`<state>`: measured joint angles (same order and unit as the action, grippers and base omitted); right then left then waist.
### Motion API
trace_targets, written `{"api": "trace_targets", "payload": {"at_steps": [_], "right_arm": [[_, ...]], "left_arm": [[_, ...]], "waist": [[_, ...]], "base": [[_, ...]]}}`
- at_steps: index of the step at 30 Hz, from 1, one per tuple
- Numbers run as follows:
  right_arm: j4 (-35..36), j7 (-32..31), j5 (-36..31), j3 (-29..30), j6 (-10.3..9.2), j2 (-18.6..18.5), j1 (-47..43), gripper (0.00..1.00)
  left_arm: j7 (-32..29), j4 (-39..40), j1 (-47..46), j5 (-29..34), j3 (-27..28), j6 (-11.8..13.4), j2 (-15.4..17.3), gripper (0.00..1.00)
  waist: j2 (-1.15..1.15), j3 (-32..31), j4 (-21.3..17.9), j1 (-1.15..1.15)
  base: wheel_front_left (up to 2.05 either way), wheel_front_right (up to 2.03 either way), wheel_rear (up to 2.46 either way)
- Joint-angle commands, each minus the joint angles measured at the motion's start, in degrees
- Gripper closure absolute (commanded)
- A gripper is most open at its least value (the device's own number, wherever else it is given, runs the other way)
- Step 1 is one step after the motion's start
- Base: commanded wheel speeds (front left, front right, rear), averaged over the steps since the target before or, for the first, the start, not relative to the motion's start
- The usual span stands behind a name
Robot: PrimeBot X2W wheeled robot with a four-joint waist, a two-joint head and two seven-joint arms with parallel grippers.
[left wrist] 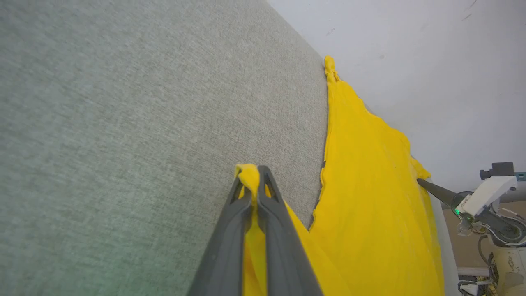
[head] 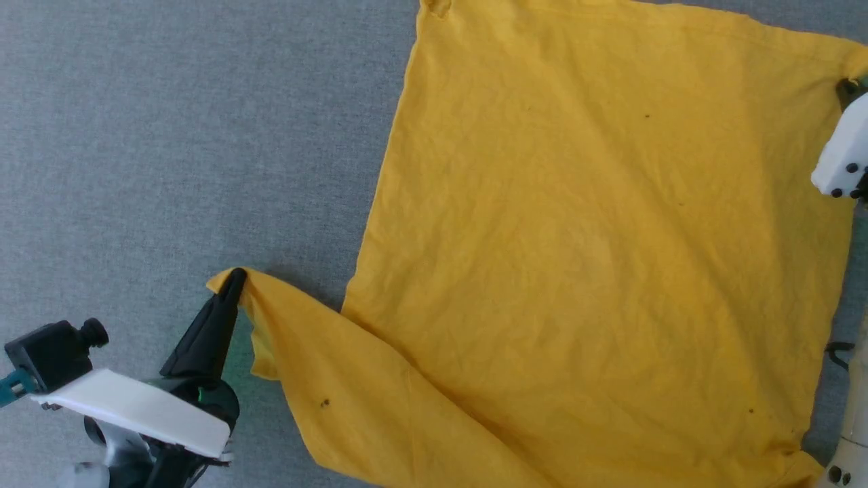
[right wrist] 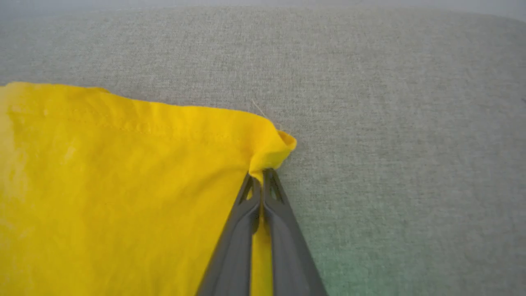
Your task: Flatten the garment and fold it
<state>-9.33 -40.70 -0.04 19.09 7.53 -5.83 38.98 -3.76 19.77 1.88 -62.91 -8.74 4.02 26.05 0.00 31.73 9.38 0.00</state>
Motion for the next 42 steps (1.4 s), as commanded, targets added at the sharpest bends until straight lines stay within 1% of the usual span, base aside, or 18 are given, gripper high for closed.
{"api": "trace_targets", "payload": {"at_steps": [1, 6, 10, 14, 16, 19, 21, 23, 25, 27, 29, 31, 35, 36, 38, 39, 41, 42], "right_arm": [[-0.53, 0.22, -0.12, 0.03, -0.04, 0.24, -0.36, 1.0], [2.1, 3.26, 2.01, -0.23, -0.04, -0.12, -3.13, 1.0], [6.99, 5.2, 4.88, -0.02, -0.04, -0.09, -9.93, 1.0], [13.99, 5.69, 8.44, 1.59, -0.04, 1.17, -20.49, 1.0], [17.84, 5.44, 11.03, 3.72, -0.04, 2.14, -25.99, 1.0], [23.07, 3.57, 14.95, 7.19, -0.04, 2.83, -34.57, 1.0], [24.92, 1.2, 18.55, 9.15, -0.04, 2.9, -40.95, 1.0], [26.58, -0.67, 20.33, 9.88, -0.04, 2.92, -47.32, 1.0], [27.06, -1.6, 21.44, 9.98, -0.04, 2.93, -52.29, 1.0], [26.27, -0.76, 22.01, 9.74, -0.04, 2.93, -55.18, 1.0], [24.81, 1.04, 19.29, 7.97, -0.04, 2.94, -56.98, 1.0], [21.62, 3.71, 17.56, 5.82, -0.04, 2.94, -56.77, 1.0], [12.1, 10.73, 16.06, 1.48, -0.04, 2.94, -52.71, 1.0], [9.96, 12.45, 15.62, 0.7, -0.04, 2.94, -51.58, 0.95], [6.48, 15.0, 15.11, -0.53, -0.04, 2.94, -49.77, 0.58], [5.43, 15.64, 15.61, -0.7, -0.04, 2.94, -49.08, 0.0], [5.88, 16.38, 16.48, 0.46, -0.04, 2.94, -48.12, 0.0], [7.62, 16.04, 16.2, 0.81, -0.04, 2.94, -48.04, 0.0]], "left_arm": [[0.08, -0.07, -0.77, 0.57, 0.13, -0.23, 0.28, 1.0], [0.39, -0.43, -0.17, 0.72, -0.22, 0.18, -0.23, 1.0], [0.72, -0.79, 1.35, 0.91, -0.43, 1.03, -0.68, 1.0], [1.14, -0.92, 3.66, 1.19, -0.35, 2.21, -0.92, 1.0], [1.49, -0.7, 4.93, 1.23, -0.07, 2.67, -0.98, 1.0], [1.85, -0.2, 6.58, 1.2, 0.37, 3.27, -0.96, 1.0], [2.1, 0.24, 7.58, 1.16, 0.76, 3.59, -0.88, 1.0], [2.39, 0.73, 8.65, 1.09, 1.26, 3.83, -0.75, 1.0], [2.57, 1.18, 9.76, 0.98, 1.73, 4.07, -0.57, 1.0], [2.65, 1.64, 10.69, 0.92, 2.04, 4.34, -0.43, 1.0], [2.61, 2.07, 11.34, 0.79, 2.25, 4.6, -0.36, 1.0], [2.52, 2.41, 11.69, 0.67, 2.41, 4.88, -0.31, 1.0], [1.94, 2.99, 11.91, 0.54, 2.47, 5.39, 0.01, 1.0], [1.74, 3.12, 11.84, 0.53, 2.39, 5.53, 0.07, 1.0], [1.37, 3.36, 11.71, 0.6, 2.14, 5.75, 0.19, 1.0], [1.33, 3.49, 11.62, 0.7, 2.04, 5.86, 0.18, 1.0], [1.23, 3.79, 11.53, 0.79, 1.69, 6.04, 0.0, 1.0], [1.24, 3.96, 11.55, 0.84, 1.53, 6.09, -0.11, 1.0]], "waist": [[0.0, -0.94, -0.42, 0.0], [0.0, -4.88, -1.55, 0.0], [0.0, -9.07, -3.12, 0.0], [0.0, -12.68, -4.77, 0.0], [0.0, -13.95, -5.69, 0.0], [0.0, -15.22, -6.73, 0.0], [0.0, -15.74, -7.42, 0.0], [0.0, -16.11, -8.14, 0.0], [0.0, -16.41, -8.84, 0.0], [0.0, -16.71, -9.41, 0.0], [0.0, -16.95, -9.83, 0.0], [0.0, -17.22, -10.26, 0.0], [0.0, -17.8, -10.95, 0.0], [0.0, -17.98, -11.01, 0.0], [0.0, -18.31, -11.02, 0.0], [0.0, -18.47, -10.95, 0.0], [0.0, -18.77, -10.58, 0.0], [0.0, -18.86, -10.32, 0.0]], "base": [[0.0, 0.0, 0.0], [0.0, 0.0, 0.0], [0.0, 0.0, 0.0], [0.0, 0.0, 0.0], [0.0, 0.0, 0.0], [0.0, 0.0, 0.0], [0.0, 0.0, 0.0], [0.0, 0.0, 0.0], [0.0, 0.0, 0.0], [0.0, 0.0, 0.0], [0.0, 0.0, 0.0], [0.0, 0.0, 0.0], [0.0, 0.0, 0.0], [0.0, 0.0, 0.0], [0.0, 0.0, 0.0], [0.0, 0.0, 0.0], [0.0, 0.0, 0.0], [0.0, 0.0, 0.0]]}}
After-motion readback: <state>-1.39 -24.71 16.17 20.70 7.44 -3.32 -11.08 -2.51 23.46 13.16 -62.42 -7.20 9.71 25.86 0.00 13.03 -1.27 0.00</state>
